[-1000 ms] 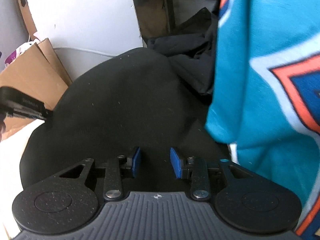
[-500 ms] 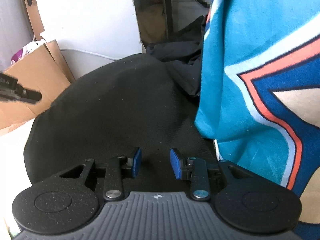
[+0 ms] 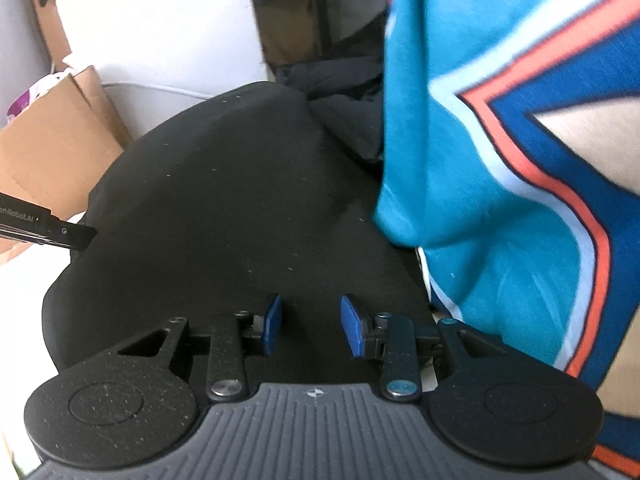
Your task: Fold clothes
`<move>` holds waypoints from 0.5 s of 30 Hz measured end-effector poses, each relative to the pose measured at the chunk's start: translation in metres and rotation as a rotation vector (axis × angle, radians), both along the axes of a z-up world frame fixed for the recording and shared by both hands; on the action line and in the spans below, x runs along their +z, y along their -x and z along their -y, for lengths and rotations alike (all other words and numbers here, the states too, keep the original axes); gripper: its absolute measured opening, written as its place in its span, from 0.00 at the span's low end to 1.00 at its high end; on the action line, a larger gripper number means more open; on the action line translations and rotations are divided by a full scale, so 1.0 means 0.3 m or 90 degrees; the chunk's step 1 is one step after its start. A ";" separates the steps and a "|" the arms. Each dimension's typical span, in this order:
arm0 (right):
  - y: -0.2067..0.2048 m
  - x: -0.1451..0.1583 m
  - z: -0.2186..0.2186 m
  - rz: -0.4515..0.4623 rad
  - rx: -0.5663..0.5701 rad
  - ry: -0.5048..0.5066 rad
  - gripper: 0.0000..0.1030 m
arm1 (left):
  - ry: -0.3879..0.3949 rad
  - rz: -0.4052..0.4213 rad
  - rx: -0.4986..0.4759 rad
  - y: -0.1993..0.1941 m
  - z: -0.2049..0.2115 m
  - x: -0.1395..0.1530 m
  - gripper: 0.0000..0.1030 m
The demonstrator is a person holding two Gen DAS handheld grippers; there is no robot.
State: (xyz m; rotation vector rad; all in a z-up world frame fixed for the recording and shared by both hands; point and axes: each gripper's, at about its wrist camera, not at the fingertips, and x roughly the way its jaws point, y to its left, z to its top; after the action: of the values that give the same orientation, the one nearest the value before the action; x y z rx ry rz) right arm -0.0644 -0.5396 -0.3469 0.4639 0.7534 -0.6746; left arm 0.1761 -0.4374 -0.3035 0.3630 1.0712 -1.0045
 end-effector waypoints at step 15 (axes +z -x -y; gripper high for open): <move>-0.001 0.224 -0.010 0.040 0.000 -0.085 0.64 | -0.099 -0.033 0.038 -0.001 -0.209 0.344 0.91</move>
State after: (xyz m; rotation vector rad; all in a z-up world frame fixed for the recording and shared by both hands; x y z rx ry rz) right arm -0.0641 -0.5365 -0.2798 0.6051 0.7417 -0.6086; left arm 0.1764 -0.3746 -0.2002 0.4306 1.2042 -0.8836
